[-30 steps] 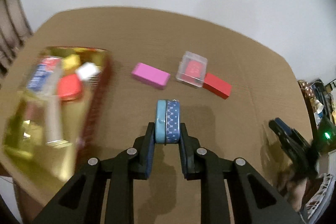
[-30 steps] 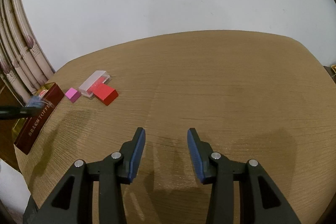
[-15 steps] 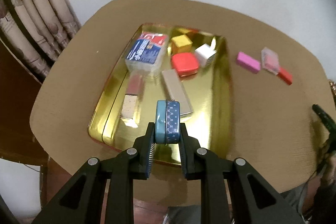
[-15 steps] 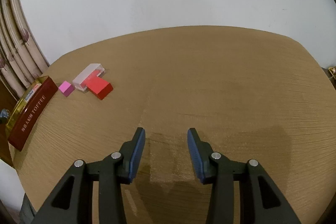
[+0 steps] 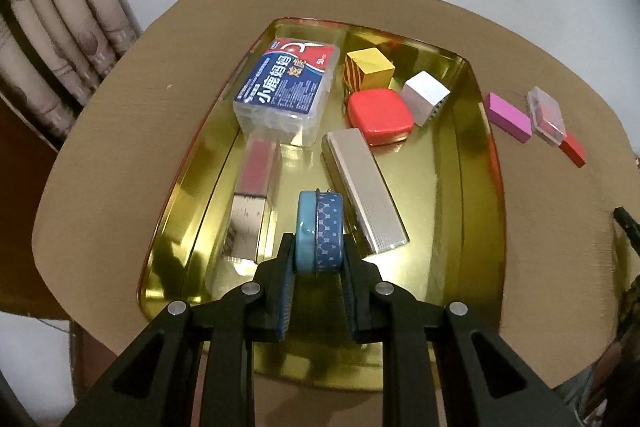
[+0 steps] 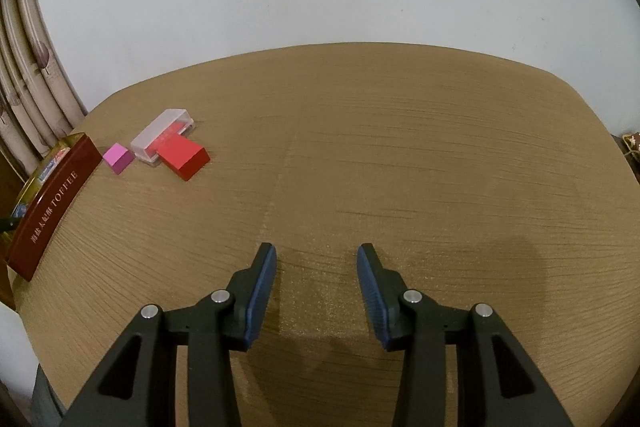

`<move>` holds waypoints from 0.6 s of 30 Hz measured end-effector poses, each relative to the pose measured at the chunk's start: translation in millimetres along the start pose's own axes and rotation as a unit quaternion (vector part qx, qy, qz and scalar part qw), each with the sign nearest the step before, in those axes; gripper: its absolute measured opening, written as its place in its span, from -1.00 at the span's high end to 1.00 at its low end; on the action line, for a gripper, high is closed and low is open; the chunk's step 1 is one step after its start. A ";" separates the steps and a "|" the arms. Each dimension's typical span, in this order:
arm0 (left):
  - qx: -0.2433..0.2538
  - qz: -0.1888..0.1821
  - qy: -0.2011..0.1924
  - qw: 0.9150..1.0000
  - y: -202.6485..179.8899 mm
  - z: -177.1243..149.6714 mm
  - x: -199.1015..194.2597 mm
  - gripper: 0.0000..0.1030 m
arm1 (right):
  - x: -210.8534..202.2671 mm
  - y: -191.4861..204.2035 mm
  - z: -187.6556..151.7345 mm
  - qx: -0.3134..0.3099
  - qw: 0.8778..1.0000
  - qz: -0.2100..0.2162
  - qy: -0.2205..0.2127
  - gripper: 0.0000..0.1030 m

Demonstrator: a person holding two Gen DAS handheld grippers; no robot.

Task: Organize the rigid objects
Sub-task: 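Carry the tape roll into the tin and open the left gripper, then grasp the red rectangular block with the right gripper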

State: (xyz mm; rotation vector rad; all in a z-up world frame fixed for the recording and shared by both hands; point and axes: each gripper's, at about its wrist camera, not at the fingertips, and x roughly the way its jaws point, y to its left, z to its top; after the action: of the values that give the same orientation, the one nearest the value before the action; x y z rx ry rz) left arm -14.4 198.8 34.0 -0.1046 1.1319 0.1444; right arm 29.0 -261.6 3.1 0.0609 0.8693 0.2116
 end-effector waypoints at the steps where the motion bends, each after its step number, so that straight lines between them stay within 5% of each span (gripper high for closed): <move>1: 0.004 0.006 -0.004 1.000 -0.7 0.9 1.1 0.63 | 0.2 0.3 0.0 0.000 1.000 0.000 0.000 0.16; 11: -0.010 0.043 -0.044 0.998 6.3 -4.7 -21.8 0.43 | 0.0 0.6 -0.4 0.000 1.000 -0.001 0.000 0.16; 14: -0.022 0.055 -0.094 0.994 1.0 -22.8 -56.8 -0.03 | 0.2 0.6 -0.3 -0.001 1.000 -0.004 0.000 0.16; 18: -0.037 0.050 -0.150 0.987 -13.8 -56.9 -98.1 -0.28 | -0.1 3.3 1.2 -0.010 1.000 -0.001 -0.001 0.16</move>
State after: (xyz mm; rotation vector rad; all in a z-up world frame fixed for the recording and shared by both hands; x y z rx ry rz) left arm -103.8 170.2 99.1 -0.0879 0.8308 0.2825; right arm 29.4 -258.3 4.4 0.0415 0.8649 0.2177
